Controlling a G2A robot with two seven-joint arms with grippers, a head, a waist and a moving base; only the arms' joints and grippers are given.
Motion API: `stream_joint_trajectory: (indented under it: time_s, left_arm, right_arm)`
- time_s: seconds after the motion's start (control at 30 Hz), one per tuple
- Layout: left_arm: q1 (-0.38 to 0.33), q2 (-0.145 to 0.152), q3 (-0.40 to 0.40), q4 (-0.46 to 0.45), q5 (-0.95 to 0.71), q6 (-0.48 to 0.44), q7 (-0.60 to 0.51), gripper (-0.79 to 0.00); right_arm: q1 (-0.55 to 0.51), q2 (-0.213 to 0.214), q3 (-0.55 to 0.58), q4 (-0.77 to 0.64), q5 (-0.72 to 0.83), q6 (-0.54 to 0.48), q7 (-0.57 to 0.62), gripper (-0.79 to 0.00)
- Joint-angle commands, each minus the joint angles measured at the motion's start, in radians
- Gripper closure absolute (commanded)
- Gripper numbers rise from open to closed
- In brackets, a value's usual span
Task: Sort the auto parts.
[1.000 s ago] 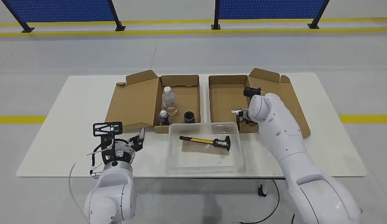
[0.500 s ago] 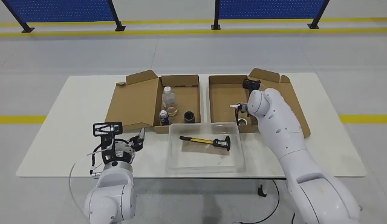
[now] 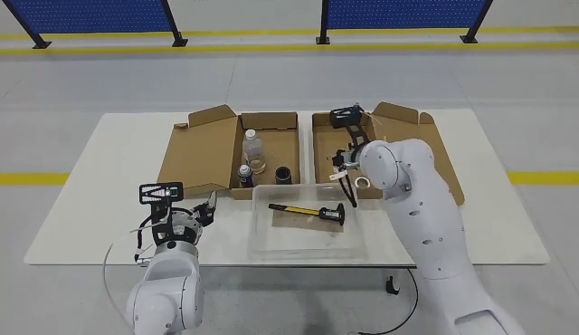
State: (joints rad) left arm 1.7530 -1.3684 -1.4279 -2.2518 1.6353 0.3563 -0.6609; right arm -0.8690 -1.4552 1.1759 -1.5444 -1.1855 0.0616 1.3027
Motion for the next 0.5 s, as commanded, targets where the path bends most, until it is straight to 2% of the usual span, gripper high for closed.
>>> stream_joint_trajectory:
  time_s: [0.0, 0.03, 0.13, 0.23, 0.37, 0.47]
  left_arm:
    - [0.0, 0.0, 0.0, 0.0, 0.0, 0.0, 0.0, -0.785]
    - [0.0, 0.0, 0.0, 0.0, 0.0, 0.0, 0.0, -0.785]
    - [0.0, 0.0, 0.0, 0.0, 0.0, 0.0, 0.0, -0.785]
    - [0.0, 0.0, 0.0, 0.0, 0.0, 0.0, 0.0, -0.785]
    - [0.0, 0.0, 0.0, 0.0, 0.0, 0.0, 0.0, -0.785]
    - [0.0, 0.0, 0.0, 0.0, 0.0, 0.0, 0.0, -0.785]
  right_arm:
    - [-0.035, 0.004, -0.002, -0.07, 0.025, -0.039, 0.029, -0.551]
    - [-0.048, 0.006, -0.008, -0.095, 0.029, -0.065, 0.05, -0.554]
    - [-0.081, 0.011, -0.031, -0.158, 0.073, -0.136, 0.115, -0.69]
    - [-0.099, 0.015, -0.056, -0.188, 0.108, -0.186, 0.183, -0.785]
    - [-0.116, 0.02, -0.079, -0.201, 0.142, -0.225, 0.227, -0.785]
    - [-0.125, 0.026, -0.097, -0.158, 0.143, -0.248, 0.233, -0.785]
